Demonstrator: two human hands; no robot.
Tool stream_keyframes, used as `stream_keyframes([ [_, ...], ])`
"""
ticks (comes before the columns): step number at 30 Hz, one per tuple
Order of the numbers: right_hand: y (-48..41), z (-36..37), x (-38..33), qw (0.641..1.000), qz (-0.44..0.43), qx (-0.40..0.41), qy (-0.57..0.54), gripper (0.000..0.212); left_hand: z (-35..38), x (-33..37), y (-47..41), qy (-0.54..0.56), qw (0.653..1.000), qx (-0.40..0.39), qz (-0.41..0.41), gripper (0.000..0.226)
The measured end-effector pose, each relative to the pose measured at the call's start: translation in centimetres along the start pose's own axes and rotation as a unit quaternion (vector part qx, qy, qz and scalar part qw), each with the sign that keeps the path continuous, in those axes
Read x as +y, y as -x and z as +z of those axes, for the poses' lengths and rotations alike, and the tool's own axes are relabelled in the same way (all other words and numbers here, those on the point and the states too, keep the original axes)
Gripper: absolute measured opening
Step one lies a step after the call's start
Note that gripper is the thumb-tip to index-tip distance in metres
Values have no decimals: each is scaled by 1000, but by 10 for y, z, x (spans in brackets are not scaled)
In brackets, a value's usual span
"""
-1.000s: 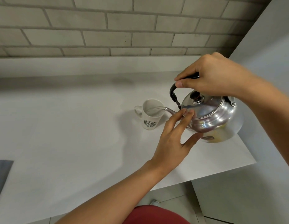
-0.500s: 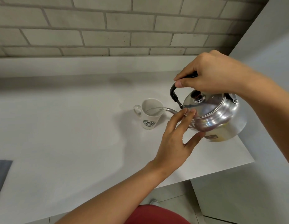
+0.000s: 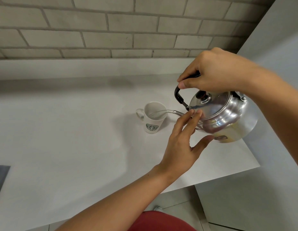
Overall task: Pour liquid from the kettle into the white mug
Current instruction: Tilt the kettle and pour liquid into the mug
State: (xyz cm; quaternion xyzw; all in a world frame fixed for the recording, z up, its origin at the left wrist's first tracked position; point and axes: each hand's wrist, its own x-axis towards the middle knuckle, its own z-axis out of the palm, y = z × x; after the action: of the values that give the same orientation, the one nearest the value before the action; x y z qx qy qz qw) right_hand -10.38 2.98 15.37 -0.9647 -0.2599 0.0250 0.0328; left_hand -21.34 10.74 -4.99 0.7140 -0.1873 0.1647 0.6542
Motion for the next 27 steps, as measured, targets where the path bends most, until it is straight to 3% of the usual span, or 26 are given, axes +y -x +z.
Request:
stream_keyframes([
  [27, -14, -4, -1, 1000, -2, -11, 25, 18, 1, -4, -7, -1, 1000, 13, 11, 73],
])
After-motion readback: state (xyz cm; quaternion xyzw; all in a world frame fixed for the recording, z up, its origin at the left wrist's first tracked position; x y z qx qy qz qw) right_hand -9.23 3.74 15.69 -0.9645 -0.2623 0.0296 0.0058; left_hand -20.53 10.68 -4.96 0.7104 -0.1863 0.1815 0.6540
